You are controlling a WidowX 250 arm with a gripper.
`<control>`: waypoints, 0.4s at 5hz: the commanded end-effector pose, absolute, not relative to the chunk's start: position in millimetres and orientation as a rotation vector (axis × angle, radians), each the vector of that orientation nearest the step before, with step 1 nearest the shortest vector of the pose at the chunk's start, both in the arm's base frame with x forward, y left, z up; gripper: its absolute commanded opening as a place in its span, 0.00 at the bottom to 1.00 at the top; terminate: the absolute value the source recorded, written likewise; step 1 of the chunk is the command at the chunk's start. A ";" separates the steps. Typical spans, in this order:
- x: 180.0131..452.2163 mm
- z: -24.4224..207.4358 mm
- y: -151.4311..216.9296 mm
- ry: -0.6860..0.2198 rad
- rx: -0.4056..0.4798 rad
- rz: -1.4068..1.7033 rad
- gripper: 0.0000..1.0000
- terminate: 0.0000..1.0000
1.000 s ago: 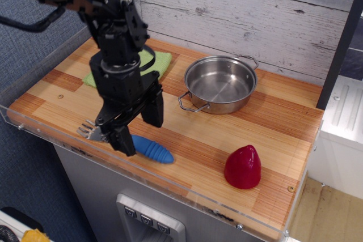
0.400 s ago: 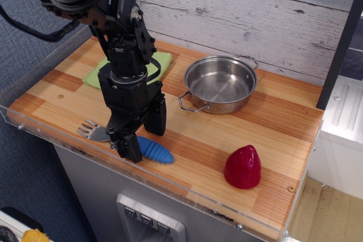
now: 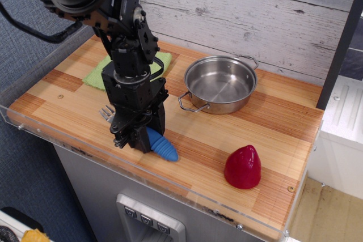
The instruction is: Pick up the blue fork and put it in the pot
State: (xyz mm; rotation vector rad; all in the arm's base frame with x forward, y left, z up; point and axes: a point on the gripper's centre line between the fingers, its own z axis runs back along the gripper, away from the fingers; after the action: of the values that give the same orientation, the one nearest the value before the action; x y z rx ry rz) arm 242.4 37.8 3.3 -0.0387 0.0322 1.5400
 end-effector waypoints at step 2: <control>251.0 33.3 39.9 0.051 -0.078 1.521 0.00 0.00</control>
State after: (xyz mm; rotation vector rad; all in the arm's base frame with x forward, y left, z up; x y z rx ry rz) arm 236.7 36.8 20.7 -0.0536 0.1010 1.5167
